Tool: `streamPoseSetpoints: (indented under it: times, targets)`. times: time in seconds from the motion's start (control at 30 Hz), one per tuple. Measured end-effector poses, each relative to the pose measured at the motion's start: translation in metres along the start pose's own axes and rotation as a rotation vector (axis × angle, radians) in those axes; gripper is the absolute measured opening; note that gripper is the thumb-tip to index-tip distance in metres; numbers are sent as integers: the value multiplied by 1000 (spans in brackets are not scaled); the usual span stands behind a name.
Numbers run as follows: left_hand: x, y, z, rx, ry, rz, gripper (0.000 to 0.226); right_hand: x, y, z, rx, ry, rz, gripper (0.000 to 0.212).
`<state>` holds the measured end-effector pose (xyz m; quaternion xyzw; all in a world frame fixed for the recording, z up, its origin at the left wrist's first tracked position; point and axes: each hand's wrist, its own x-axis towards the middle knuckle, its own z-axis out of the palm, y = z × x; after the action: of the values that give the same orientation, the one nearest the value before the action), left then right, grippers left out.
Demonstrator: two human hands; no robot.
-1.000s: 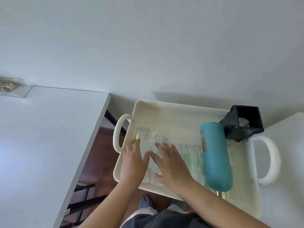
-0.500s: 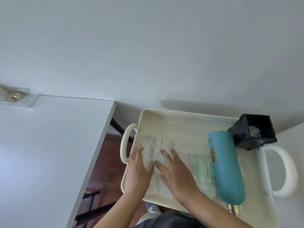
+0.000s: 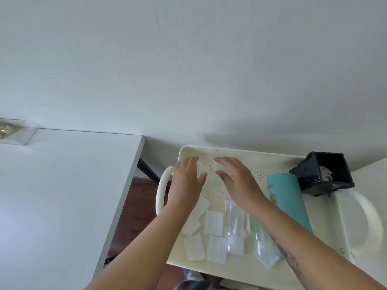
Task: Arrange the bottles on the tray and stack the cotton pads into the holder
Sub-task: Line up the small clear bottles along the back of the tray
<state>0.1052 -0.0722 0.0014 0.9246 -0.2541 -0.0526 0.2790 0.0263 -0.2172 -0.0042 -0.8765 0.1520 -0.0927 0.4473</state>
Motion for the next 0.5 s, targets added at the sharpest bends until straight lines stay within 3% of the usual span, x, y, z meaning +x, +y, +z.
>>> streamPoseSetpoints:
  times: [0.2,0.37,0.5]
  targets:
    - [37,-4,-4,59,-48,69,48,24,7,-7,-9,-80,86,52]
    - [54,-8,-14,81,-110,135,52,29,9,0,-23,-50,63,51]
    - [68,-12,-27,81,-251,120,60,35,7,7,-17,-40,53,52]
